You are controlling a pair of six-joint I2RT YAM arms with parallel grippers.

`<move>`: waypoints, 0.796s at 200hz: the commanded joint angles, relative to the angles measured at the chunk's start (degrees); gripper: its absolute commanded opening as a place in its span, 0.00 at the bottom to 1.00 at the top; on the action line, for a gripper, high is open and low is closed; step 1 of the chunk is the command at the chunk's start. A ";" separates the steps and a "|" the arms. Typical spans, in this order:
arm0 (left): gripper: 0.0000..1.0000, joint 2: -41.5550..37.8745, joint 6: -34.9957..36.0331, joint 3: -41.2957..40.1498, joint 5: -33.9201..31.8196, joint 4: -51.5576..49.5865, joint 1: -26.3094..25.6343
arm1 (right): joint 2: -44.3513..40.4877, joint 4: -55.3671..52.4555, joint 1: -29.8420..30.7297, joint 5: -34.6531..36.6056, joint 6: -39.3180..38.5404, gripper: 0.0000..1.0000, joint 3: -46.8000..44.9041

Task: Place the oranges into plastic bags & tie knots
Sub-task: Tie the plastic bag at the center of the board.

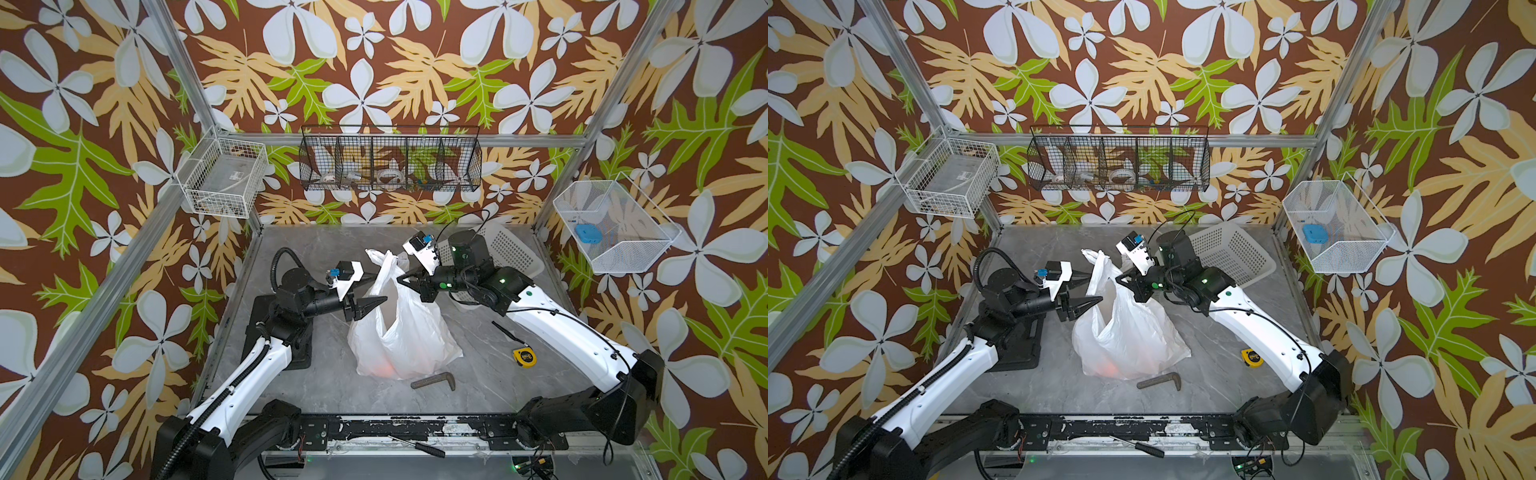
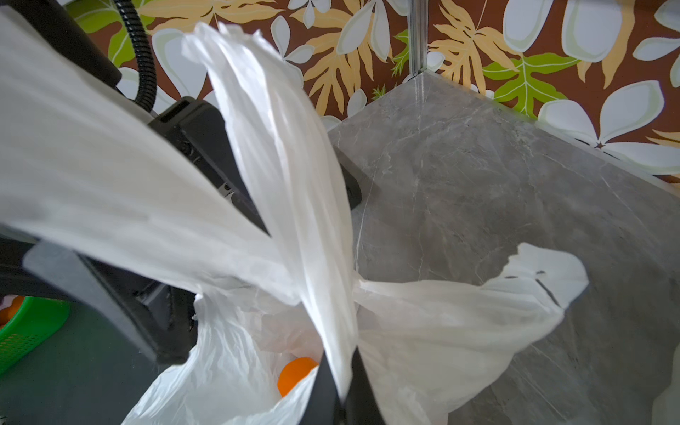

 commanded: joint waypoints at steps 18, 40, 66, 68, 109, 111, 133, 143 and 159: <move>0.65 0.23 0.72 -0.02 5.95 2.98 3.16 | 1.30 -2.78 0.02 0.46 -4.58 0.00 2.55; 0.66 1.56 3.03 1.03 4.93 1.61 3.96 | 1.84 -3.49 0.09 -0.02 -5.16 0.00 3.57; 0.66 3.70 5.49 2.22 5.22 0.21 3.90 | 2.30 -3.44 0.46 0.65 -4.40 0.00 4.53; 0.66 3.88 5.51 2.22 5.25 0.43 3.92 | 2.35 -3.41 0.51 0.67 -4.37 0.00 4.55; 0.67 8.34 4.82 3.60 7.19 3.47 4.73 | 2.98 -2.54 1.52 1.12 -4.01 0.00 4.57; 0.67 8.49 4.77 3.69 7.44 3.67 4.80 | 3.01 -2.52 1.57 1.16 -4.01 0.00 4.61; 0.69 10.06 2.06 3.80 10.58 8.18 5.80 | 3.65 -1.95 1.87 0.87 -4.39 0.00 4.66; 0.69 10.92 1.09 4.10 12.23 9.62 6.16 | 3.91 -1.74 2.08 0.62 -4.79 0.00 4.73; 0.70 12.69 0.56 5.48 14.46 9.69 6.35 | 4.40 -1.68 2.15 0.20 -5.36 0.00 5.20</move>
